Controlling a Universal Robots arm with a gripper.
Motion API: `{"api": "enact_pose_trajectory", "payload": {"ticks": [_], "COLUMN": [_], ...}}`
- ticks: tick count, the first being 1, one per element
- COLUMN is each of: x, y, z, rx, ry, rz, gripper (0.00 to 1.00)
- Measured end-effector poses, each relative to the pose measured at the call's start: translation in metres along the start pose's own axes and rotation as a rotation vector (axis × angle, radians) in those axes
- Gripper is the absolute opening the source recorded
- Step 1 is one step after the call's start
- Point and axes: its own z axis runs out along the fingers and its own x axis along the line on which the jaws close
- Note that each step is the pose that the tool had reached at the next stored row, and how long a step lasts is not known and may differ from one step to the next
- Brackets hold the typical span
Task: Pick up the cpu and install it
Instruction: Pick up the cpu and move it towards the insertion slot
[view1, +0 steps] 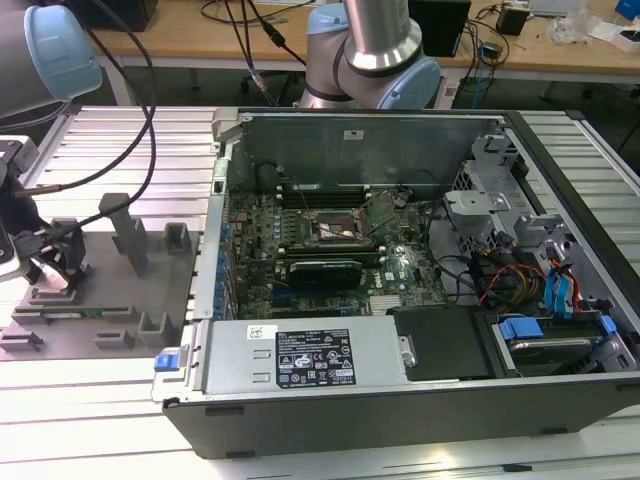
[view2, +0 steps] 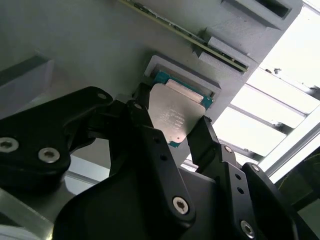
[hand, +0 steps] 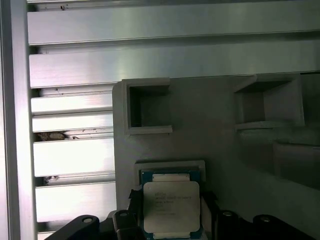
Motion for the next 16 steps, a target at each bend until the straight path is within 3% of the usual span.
{"api": "enact_pose_trajectory", "payload": {"ticks": [4, 8, 16], "x": [-0.0006, -0.0009, -0.0018], "y": [0.0007, 0.0012, 0.0023], "z": [-0.0169, -0.0277, -0.0565], "rx": [-0.0002, -0.0002, -0.0002], "ry": [-0.0003, -0.0002, -0.0003], "rz": [0.0, 0.0, 0.0], "gripper": [0.55, 0.55, 0.55]}}
